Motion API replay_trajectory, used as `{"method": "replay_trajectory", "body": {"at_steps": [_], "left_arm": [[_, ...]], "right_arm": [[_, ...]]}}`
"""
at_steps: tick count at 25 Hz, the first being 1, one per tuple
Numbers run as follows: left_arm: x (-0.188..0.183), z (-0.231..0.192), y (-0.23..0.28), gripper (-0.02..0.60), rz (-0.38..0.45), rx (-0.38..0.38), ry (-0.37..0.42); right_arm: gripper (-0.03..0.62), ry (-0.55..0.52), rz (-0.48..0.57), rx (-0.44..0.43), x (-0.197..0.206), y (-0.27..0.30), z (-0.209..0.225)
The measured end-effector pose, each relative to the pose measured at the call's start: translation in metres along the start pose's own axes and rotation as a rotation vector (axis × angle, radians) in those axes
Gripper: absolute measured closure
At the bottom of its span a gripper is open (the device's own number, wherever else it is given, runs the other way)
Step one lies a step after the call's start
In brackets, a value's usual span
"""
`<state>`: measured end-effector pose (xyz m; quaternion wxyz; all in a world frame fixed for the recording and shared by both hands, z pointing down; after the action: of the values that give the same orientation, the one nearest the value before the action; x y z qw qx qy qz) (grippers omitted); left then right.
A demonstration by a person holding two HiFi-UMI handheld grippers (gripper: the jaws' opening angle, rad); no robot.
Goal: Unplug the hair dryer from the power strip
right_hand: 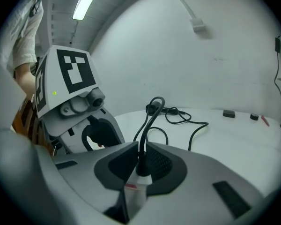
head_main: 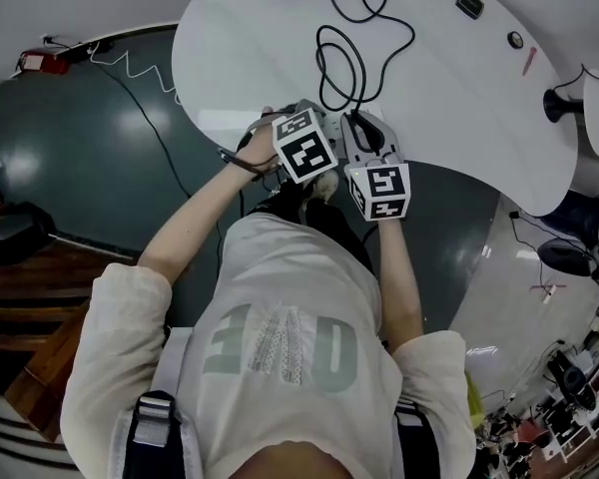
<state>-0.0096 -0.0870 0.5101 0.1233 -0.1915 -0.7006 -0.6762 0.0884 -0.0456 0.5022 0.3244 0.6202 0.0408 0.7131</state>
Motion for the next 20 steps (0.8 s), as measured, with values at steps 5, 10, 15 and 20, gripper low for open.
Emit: {"method": "replay_trajectory", "body": {"at_steps": [5, 10, 15, 20], "left_arm": [[0.001, -0.001, 0.0, 0.359, 0.001, 0.004, -0.003], [0.001, -0.001, 0.0, 0.359, -0.005, 0.003, 0.0], [-0.003, -0.003, 0.003, 0.357, -0.02, 0.01, -0.001], [-0.004, -0.004, 0.004, 0.357, -0.04, 0.023, 0.011]], "right_arm": [[0.539, -0.062, 0.004, -0.002, 0.003, 0.002, -0.002], [0.539, -0.103, -0.012, -0.029, 0.003, 0.003, 0.0], [0.545, -0.099, -0.029, 0.012, -0.002, 0.004, -0.003], [0.546, 0.015, -0.069, 0.041, -0.006, 0.005, 0.002]]}}
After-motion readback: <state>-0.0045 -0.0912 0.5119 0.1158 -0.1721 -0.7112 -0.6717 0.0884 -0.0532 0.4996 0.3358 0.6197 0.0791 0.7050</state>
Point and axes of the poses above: the fingertips, and each gripper's own axes: y forward along the fingers, z to its right, x out of its underside, the point moved 9 cm from there along -y, backward along the fingers, and after that the axes turned 8 degrees about y, right-handed, at the moved point
